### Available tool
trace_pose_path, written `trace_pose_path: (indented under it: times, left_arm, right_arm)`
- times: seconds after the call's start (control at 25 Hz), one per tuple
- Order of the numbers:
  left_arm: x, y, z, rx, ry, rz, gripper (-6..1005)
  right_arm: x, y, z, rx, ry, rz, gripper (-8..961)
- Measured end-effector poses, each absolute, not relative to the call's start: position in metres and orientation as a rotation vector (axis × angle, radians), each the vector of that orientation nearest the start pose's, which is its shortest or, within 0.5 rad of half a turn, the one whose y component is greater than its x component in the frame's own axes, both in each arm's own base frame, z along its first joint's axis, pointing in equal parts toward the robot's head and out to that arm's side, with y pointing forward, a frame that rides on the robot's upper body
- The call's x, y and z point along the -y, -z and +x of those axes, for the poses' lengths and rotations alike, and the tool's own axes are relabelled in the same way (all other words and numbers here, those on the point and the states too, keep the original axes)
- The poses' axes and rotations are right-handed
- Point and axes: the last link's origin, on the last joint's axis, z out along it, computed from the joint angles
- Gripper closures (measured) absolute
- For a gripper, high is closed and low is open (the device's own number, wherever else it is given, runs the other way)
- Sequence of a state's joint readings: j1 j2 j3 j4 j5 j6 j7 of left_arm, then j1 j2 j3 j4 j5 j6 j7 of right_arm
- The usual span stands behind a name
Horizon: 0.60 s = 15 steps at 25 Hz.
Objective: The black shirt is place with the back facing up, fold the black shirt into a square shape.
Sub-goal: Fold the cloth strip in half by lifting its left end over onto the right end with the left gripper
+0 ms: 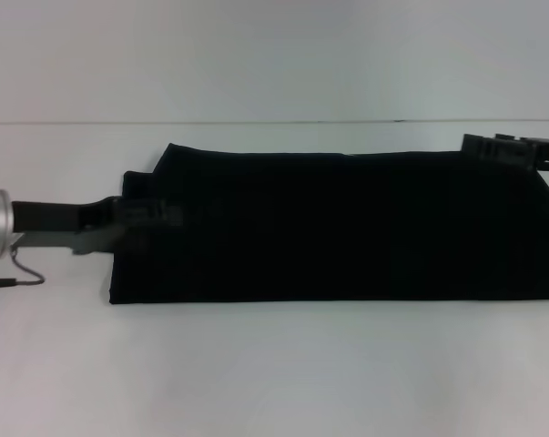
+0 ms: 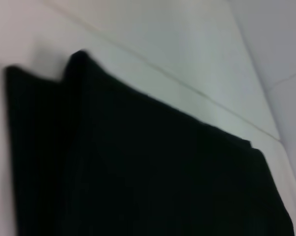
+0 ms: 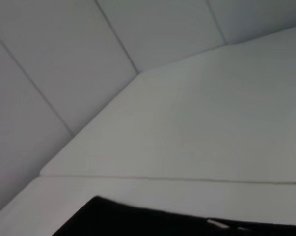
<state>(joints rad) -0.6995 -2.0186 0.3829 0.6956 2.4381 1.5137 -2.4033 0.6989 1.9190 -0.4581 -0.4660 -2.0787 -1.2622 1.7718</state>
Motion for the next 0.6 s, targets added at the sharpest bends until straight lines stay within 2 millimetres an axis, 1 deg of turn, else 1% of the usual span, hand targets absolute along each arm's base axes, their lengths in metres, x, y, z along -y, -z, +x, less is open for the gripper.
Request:
trace_pose_path:
  times: [0.12,0.24,0.44,0.6]
  left_arm:
    - [-0.367,-0.044,-0.285,1.994,0.471,-2.101,108]
    - [-0.364,-0.043,-0.289,2.076,0.407,-2.051,109]
    - [-0.359,-0.037,-0.291,2.211,0.336,-1.964,110]
    - [-0.358,-0.034,-0.293,2.315,0.328,-1.872,113]
  right_arm:
    - [-0.414,-0.055,0.277,-1.143,-0.652,-2.307,74]
    - [-0.419,-0.053,0.274,-1.134,-0.614,-2.303,75]
    - [-0.427,-0.053,0.273,-1.125,-0.597,-2.273,76]
    - [-0.43,-0.057,0.271,-1.107,-0.595,-2.259,77]
